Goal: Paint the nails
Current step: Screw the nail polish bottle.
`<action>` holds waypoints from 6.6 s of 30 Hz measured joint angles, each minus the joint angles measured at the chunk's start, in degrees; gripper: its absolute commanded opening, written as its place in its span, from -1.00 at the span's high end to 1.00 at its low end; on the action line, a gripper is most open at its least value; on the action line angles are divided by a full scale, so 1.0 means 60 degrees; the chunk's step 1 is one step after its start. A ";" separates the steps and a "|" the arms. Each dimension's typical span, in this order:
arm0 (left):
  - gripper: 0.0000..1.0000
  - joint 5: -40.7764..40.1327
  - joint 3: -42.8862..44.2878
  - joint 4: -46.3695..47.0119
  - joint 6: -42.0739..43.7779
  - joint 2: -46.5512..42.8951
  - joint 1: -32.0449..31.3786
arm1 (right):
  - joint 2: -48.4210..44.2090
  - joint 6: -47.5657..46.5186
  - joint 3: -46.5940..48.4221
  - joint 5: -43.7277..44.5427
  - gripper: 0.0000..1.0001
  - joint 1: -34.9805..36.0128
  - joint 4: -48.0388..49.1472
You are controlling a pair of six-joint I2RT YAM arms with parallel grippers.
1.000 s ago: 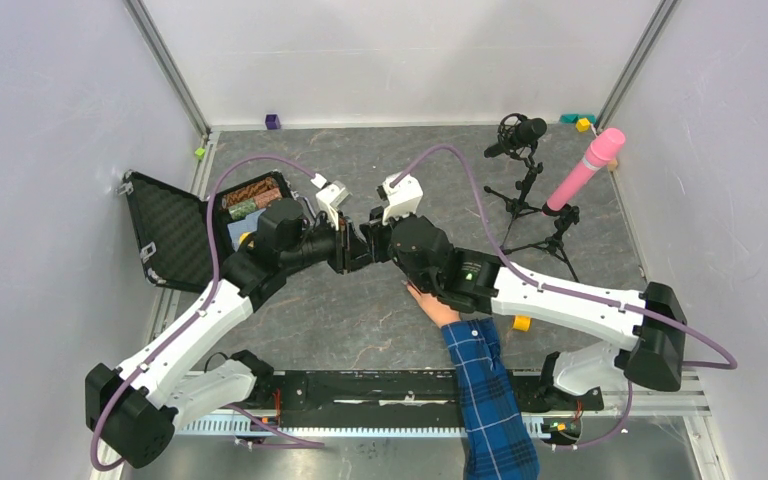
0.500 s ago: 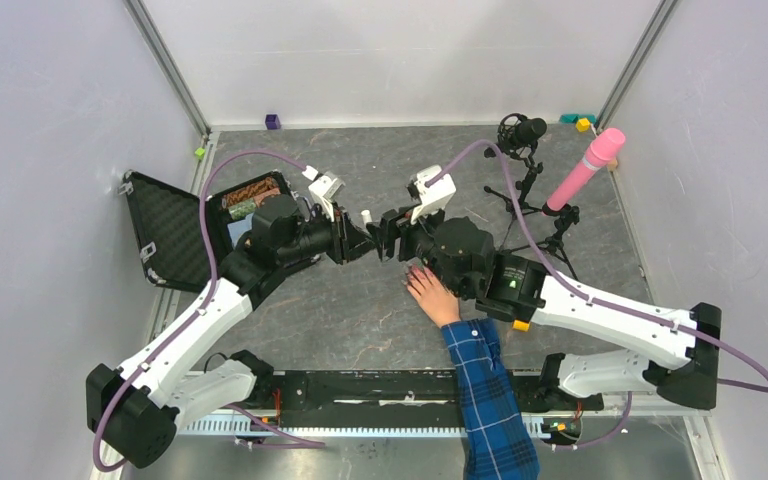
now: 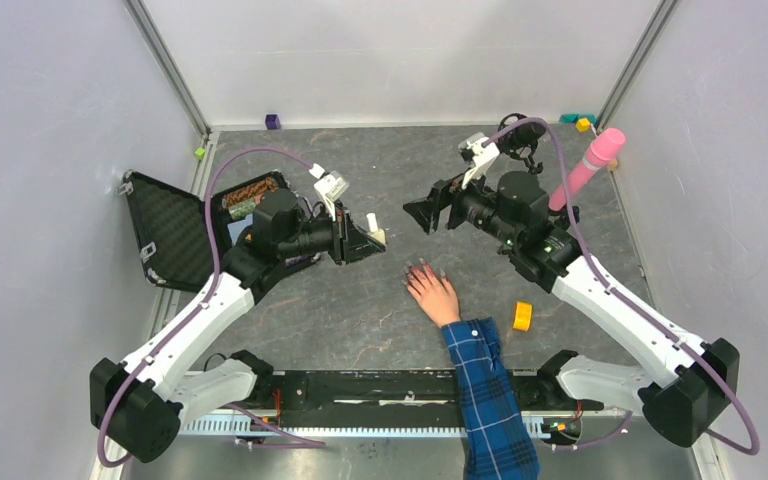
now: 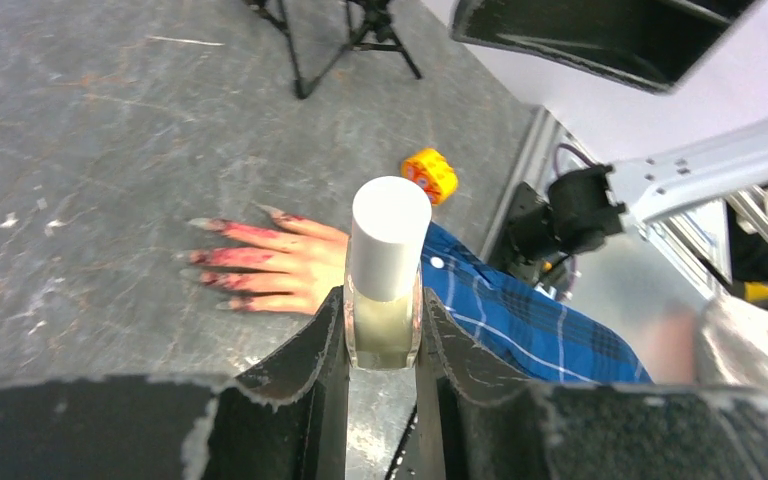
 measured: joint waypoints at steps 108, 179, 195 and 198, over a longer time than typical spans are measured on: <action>0.96 -0.1902 -0.0914 0.0295 -0.0579 -0.0707 -0.0109 | 0.2404 -0.0109 0.1679 0.5366 -0.46 0.4226 -0.0299; 0.96 0.2834 -0.0240 0.2204 -0.0780 0.0047 0.0087 | 0.1807 0.3155 -0.0168 -0.6655 0.70 -0.0022 0.4258; 0.96 0.1741 -0.0244 0.1632 -0.0776 0.0007 0.0087 | 0.1858 0.2335 -0.0040 -0.5497 1.00 0.0186 0.3289; 0.96 0.1315 -0.0270 0.1341 -0.0772 -0.0051 0.0087 | 0.1858 0.2055 0.0084 -0.4754 1.00 0.0397 0.2772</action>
